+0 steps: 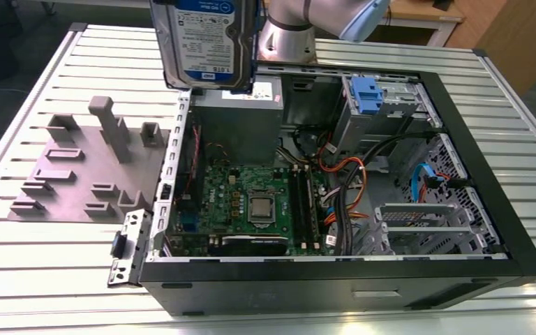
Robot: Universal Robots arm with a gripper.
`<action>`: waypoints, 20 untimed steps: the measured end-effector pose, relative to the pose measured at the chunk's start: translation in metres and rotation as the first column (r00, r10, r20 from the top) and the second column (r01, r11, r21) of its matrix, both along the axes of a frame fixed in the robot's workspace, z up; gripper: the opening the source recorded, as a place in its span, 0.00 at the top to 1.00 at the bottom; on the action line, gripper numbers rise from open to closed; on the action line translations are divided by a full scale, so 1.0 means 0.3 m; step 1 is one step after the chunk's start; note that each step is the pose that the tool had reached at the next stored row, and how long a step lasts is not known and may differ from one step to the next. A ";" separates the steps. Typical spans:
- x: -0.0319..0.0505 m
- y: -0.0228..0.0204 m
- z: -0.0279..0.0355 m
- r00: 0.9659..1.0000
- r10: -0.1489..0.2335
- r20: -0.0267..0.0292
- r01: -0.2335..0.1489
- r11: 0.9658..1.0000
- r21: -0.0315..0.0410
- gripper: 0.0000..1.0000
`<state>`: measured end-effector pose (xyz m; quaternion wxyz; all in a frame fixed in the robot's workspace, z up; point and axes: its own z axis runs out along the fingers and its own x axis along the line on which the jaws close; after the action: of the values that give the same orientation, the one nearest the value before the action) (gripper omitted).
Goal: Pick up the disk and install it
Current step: 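Pick up the disk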
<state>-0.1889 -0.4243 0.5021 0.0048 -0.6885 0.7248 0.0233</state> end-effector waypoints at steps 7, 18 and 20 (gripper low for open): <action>0.031 0.000 0.000 1.000 0.000 0.000 0.000 1.000 0.000 0.64; 0.046 0.000 0.000 1.000 0.000 0.000 0.000 1.000 0.000 0.64; 0.057 0.000 0.000 1.000 0.000 0.000 0.000 1.000 0.000 0.64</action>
<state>-0.1718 -0.4243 0.5021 0.0048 -0.6885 0.7248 0.0233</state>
